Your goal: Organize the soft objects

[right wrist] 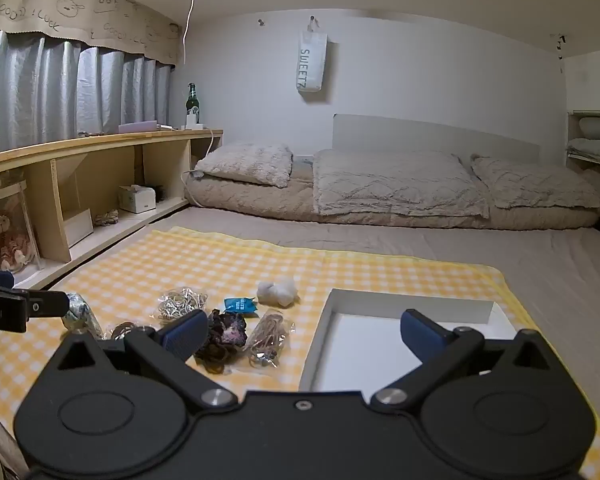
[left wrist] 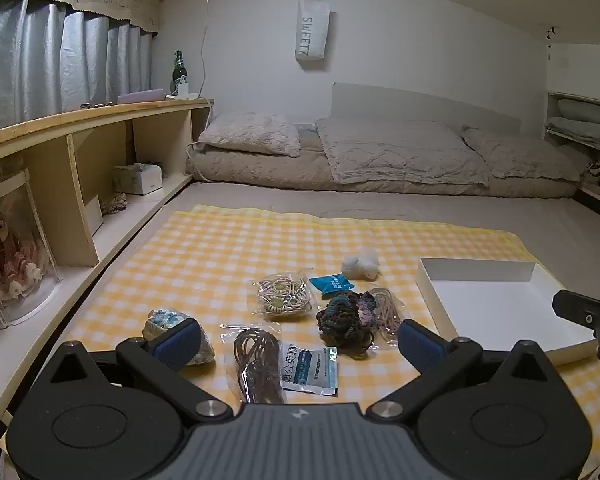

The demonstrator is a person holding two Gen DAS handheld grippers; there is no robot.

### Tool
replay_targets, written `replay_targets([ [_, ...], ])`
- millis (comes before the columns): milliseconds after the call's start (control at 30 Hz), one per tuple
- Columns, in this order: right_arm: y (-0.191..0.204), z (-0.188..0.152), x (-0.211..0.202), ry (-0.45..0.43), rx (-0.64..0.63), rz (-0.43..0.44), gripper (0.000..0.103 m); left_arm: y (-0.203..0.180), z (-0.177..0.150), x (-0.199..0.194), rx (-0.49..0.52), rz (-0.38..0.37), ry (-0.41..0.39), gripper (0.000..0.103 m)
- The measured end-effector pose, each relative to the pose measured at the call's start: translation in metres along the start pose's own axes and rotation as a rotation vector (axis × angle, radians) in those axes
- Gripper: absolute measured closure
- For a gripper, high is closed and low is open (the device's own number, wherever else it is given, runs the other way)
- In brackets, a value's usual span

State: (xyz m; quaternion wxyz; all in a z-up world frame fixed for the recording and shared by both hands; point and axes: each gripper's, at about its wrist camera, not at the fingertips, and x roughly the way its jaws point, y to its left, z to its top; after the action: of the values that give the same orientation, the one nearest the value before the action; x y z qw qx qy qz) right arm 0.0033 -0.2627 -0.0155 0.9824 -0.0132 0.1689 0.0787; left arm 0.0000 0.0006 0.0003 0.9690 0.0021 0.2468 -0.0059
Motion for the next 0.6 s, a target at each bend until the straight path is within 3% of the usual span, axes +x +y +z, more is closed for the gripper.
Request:
replay_targets([
  [600, 0.0020, -0.0032, 0.0062, 0.007, -0.001, -0.007, 0.000, -0.0011, 0.0008, -0.0013, 0.012, 0.001, -0.006, 0.000],
])
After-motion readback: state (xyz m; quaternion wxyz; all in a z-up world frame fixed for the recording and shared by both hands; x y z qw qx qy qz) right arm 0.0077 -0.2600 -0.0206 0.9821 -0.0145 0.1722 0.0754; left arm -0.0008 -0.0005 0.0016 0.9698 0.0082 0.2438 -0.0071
